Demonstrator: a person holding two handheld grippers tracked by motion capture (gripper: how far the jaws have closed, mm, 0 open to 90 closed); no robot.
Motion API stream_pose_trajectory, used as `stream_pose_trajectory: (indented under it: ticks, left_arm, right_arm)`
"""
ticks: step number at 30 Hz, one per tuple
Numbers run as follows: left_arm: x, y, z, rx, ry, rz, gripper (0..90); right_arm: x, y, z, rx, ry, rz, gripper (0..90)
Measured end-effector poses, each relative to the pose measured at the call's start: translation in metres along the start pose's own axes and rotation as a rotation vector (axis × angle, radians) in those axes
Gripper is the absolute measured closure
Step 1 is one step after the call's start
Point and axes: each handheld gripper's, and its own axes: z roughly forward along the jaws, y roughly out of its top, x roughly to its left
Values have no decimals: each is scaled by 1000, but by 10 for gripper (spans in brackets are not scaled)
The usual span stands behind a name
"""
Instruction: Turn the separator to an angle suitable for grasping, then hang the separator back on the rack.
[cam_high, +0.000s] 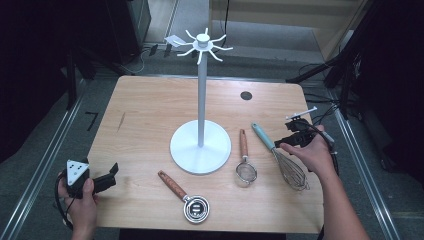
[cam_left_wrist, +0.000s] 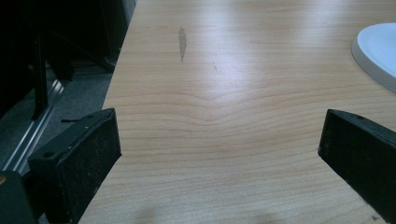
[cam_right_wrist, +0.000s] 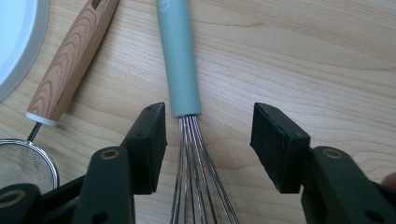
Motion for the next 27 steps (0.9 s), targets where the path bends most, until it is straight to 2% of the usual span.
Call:
stream_pose_trajectory:
  ticks: [5,8,20,24,27]
  left_arm:
    - [0,0,0,5,1,0,0]
    - [0,0,0,1,0,1,0]
    - [0,0,0,3,-6,0,0]
    - [0,0,0,6,-7,-3,0]
    - [0,0,0,6,-5,-2,0]
  right_arm:
    - [1,5,3,24,2,-8,485]
    - [3,9,6,45,-4,-38,512]
    - [3,19,13,81,-15,-70,543]
    - [5,22,13,86,-13,-90,563]
    - [11,25,15,100,-12,-125,587]
